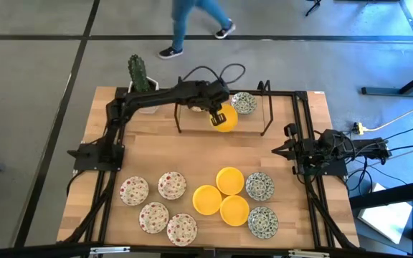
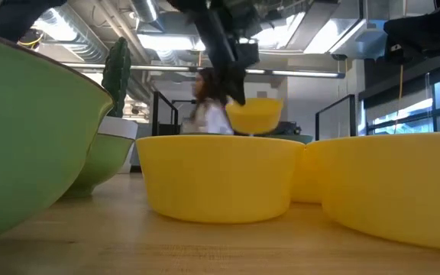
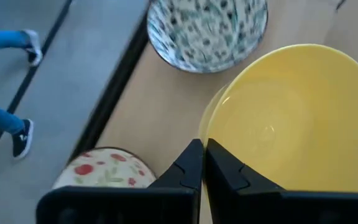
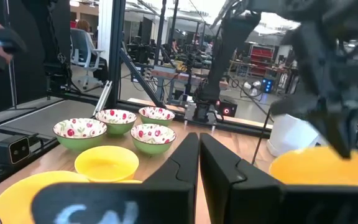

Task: Pick & Place Mini bowls
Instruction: Put the top left yellow bowl on the shelf

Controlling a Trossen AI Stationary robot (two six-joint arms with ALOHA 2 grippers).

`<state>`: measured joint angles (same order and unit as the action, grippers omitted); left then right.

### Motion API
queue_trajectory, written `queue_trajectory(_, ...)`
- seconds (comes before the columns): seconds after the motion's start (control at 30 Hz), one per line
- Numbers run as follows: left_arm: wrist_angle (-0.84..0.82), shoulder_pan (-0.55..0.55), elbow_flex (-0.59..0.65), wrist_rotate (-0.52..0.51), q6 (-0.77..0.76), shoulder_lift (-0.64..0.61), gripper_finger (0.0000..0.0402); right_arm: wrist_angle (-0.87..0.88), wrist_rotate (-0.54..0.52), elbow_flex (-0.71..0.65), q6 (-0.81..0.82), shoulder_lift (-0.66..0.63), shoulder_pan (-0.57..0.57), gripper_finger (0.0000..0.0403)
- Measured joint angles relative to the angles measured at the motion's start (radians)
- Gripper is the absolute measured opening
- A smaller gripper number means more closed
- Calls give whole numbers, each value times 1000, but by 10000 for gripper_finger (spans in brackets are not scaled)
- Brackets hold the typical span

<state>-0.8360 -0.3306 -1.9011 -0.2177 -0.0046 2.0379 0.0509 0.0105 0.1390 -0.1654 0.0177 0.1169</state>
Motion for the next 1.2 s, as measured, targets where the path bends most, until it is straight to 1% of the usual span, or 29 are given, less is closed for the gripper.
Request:
queue_trajectory(0.1,-1,-14,1,12,7,46,3,0,0,0,0,0,0,17)
queue_trajectory(0.33,8,-30,1,16,7,86,3,0,0,0,0,0,0,17)
queue_trajectory(0.57,20,-52,1,-1,2,90,3,0,0,0,0,0,0,17)
queue_trajectory(0.77,22,-58,1,17,-8,90,3,0,0,0,0,0,0,17)
queue_trajectory(0.93,24,-59,0,8,-11,100,4,0,0,0,0,0,0,17)
queue_trajectory(1.2,25,-61,0,-5,-11,114,21,0,0,0,0,0,0,17)
